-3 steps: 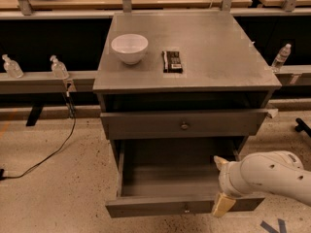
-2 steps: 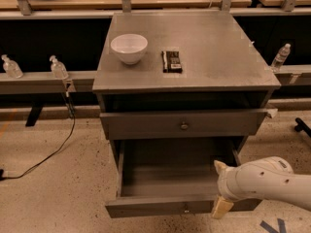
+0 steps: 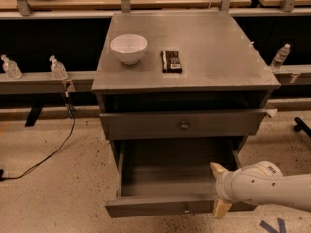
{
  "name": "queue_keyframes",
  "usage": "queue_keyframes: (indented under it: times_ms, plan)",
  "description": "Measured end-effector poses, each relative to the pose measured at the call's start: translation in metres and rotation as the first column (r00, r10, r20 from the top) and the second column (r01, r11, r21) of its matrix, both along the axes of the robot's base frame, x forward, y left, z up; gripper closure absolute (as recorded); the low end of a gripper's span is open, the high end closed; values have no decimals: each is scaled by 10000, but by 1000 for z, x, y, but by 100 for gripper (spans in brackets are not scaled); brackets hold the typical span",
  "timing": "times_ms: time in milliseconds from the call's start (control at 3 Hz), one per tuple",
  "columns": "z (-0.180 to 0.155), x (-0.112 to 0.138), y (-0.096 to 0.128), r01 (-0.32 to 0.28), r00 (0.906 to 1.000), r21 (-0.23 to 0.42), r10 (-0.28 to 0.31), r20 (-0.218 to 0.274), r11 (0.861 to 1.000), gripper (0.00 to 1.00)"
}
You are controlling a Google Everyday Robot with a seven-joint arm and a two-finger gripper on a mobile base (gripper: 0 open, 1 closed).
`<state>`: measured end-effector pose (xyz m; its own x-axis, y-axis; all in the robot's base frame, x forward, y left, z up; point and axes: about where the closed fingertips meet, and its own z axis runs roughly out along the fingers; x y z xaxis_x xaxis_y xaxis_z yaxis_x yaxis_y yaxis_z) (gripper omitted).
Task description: Close middle drawer
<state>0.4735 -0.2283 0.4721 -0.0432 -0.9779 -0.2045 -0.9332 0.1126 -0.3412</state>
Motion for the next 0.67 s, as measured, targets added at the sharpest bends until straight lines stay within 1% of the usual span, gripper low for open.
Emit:
queue_keyframes:
  times_ms: [333, 667]
  plan:
    - [-18, 7, 6, -477, 9985, 150, 472, 294, 9988, 0]
    - [-43, 19, 5, -632, 9959, 477, 598, 683, 9969, 3]
